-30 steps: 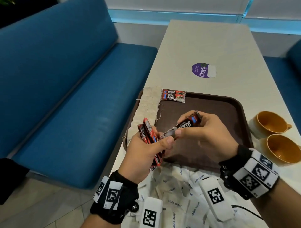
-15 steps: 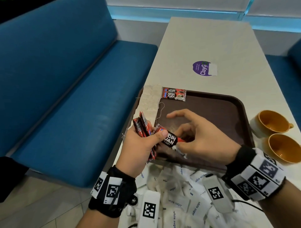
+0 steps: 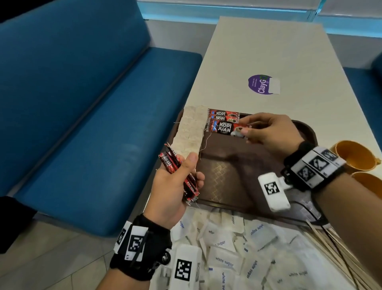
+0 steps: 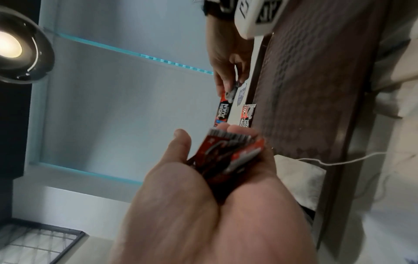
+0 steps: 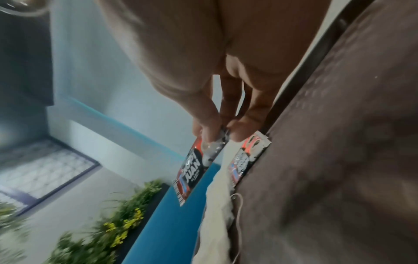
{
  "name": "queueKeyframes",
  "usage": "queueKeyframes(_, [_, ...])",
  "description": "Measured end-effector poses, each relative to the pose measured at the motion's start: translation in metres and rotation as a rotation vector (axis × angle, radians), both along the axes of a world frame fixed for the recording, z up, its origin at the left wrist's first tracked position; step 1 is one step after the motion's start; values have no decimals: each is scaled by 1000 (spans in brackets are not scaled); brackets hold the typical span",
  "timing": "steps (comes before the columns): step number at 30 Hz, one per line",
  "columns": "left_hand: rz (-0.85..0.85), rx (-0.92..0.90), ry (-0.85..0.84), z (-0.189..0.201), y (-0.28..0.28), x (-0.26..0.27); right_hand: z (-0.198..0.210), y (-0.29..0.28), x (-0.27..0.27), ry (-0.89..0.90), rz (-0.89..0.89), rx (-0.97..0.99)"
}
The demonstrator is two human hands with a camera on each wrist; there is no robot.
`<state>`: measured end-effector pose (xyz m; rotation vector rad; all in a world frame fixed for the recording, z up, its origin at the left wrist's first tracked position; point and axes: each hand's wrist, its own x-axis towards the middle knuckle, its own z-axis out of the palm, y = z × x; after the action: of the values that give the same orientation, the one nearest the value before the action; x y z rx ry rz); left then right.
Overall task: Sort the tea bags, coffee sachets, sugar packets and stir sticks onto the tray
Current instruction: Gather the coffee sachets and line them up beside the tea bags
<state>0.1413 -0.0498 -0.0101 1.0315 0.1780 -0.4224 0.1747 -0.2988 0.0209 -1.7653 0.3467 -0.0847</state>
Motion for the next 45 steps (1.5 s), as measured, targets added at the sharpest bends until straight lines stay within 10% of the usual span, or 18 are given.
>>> queueKeyframes(27, [-238, -148, 94, 7, 13, -5, -50, -16, 86, 276, -190, -273])
queueKeyframes(38, [-171, -93, 79, 14, 10, -7, -20, -11, 57, 167, -223, -319])
queueKeyframes(45, [-207, -26, 25, 25, 4, -18, 28, 26, -17, -24, 62, -101])
